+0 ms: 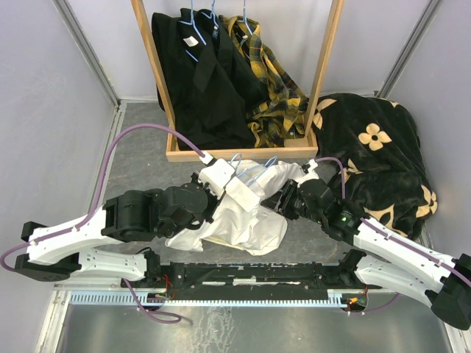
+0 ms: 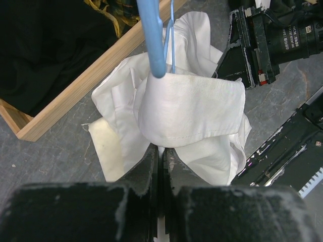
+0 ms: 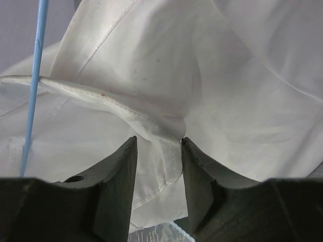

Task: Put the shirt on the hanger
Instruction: Hang the shirt on the hanger.

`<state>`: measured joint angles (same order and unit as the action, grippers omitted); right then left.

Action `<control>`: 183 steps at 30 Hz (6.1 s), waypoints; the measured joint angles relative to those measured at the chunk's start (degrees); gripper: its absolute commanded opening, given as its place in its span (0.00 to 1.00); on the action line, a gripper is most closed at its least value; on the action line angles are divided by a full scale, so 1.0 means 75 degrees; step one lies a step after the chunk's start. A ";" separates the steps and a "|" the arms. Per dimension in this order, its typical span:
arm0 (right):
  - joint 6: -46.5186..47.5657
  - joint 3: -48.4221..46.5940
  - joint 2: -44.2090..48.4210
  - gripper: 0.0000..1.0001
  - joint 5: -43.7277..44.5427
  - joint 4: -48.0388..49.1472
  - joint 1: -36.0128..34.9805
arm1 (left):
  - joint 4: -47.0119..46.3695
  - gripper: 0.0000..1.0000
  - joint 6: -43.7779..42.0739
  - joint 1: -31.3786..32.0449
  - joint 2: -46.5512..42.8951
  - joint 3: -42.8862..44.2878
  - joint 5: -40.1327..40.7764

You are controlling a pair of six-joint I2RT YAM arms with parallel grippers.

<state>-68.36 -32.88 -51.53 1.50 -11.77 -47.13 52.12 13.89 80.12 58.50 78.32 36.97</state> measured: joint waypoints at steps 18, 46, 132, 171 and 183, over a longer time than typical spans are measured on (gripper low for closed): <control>-0.0251 0.0227 0.0152 0.08 -0.0137 -0.0111 0.0000 | 0.0003 0.03 -0.0003 0.0000 -0.0003 0.0061 0.0003; 0.2238 -0.2346 -0.1317 0.00 -0.0898 -0.1075 0.2649 | -0.0315 0.03 -0.0003 0.0000 -0.0959 -0.0504 -0.0787; 0.4468 -0.3742 0.0020 0.38 -0.2197 -0.2130 -0.0108 | -0.1728 0.03 -0.2200 -0.0338 0.0787 0.0221 0.0746; 0.6003 -0.3334 0.0717 0.64 -0.0714 0.0586 -0.0650 | -0.3826 0.03 -0.2200 -0.0388 -0.0772 -0.1996 -0.1629; 0.5633 -0.3124 0.0536 0.48 -0.0300 0.1944 -0.1207 | -0.3826 0.03 -0.2189 -0.0388 -0.0734 -0.1996 -0.1784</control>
<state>-26.11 -56.31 -47.51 -0.75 2.81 -56.18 23.42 -2.52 77.21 52.99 63.35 23.59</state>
